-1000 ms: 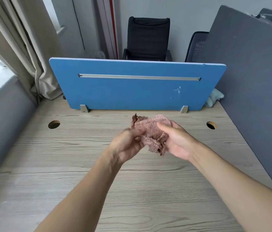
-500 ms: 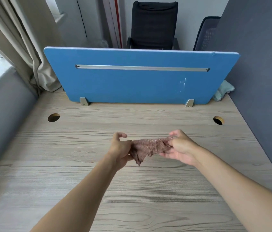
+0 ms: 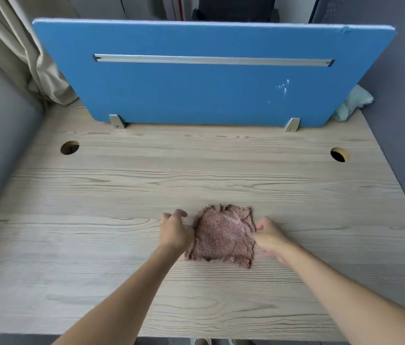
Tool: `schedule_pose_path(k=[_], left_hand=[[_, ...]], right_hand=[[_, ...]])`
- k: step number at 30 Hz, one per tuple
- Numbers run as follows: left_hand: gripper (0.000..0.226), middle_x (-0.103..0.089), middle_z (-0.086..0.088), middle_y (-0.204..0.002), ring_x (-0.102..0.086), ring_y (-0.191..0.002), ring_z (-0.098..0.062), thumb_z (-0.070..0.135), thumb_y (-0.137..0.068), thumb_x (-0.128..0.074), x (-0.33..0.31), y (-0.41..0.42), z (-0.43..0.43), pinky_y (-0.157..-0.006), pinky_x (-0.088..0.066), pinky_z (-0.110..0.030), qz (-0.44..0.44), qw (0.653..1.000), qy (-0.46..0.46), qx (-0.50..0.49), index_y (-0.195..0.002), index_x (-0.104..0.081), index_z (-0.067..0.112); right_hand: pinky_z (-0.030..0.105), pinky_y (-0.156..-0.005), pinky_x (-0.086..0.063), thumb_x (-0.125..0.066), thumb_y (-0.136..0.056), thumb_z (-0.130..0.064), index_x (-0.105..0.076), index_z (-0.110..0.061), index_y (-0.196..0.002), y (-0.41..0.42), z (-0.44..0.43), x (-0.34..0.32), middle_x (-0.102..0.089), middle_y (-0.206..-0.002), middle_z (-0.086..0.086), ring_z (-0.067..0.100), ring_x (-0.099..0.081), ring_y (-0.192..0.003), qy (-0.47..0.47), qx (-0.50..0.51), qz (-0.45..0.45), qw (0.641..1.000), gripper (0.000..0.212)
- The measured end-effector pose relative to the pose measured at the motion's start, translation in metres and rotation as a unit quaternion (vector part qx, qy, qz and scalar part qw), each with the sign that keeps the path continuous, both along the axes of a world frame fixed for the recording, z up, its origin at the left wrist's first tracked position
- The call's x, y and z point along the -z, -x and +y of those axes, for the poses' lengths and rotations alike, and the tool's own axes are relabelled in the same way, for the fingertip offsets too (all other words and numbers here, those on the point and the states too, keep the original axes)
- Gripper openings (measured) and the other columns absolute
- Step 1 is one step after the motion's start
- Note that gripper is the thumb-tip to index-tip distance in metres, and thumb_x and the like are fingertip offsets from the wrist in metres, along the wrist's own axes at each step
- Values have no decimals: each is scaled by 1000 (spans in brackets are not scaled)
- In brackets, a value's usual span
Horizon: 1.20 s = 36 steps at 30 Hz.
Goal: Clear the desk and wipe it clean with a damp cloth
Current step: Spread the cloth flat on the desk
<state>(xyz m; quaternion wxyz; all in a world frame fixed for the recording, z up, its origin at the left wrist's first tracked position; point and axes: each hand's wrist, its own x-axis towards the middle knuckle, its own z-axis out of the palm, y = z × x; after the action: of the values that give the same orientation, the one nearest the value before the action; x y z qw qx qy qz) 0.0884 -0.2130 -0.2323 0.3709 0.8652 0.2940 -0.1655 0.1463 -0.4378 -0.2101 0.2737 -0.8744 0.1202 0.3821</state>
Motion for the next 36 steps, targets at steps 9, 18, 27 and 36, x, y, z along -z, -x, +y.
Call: schedule_pose_path(k=[9,18,27,36], left_hand=[[53,-67,-5,-113,-64,-102,-23,43,-88,-70,8,-45,-25,-88,-54,-37,13,999,3,52,-128,-54,12],[29,-66,-17,-96,-59,-81,-28,22,-106,-42,14,-78,-22,-67,-45,-35,-62,990,60,-111,-104,-60,0],[29,-65,-8,-80,-64,-80,-29,30,-102,-54,20,-83,-16,-71,-51,-38,-79,981,93,-154,-93,-64,4],[33,-49,-3,-121,-54,-101,-19,4,-96,-50,11,-50,2,-90,-49,-33,-188,979,-54,50,-128,-50,11]], right_hand=[[34,-85,-52,-68,-94,-25,-49,-1,-122,-20,27,22,-55,-109,10,23,-59,-102,-25,87,-100,991,41],[26,-55,-35,-49,-102,-8,-43,-13,-89,-47,23,35,-44,-81,5,19,-42,-72,-99,181,-134,969,14],[25,-62,-41,-69,-93,-16,-50,-12,-111,-68,19,40,-53,-100,2,18,-54,-83,-155,187,-201,949,27],[32,-79,-42,-71,-90,-19,-59,-10,-110,-35,-20,39,-50,-93,-8,16,-50,-90,-90,-241,-275,926,25]])
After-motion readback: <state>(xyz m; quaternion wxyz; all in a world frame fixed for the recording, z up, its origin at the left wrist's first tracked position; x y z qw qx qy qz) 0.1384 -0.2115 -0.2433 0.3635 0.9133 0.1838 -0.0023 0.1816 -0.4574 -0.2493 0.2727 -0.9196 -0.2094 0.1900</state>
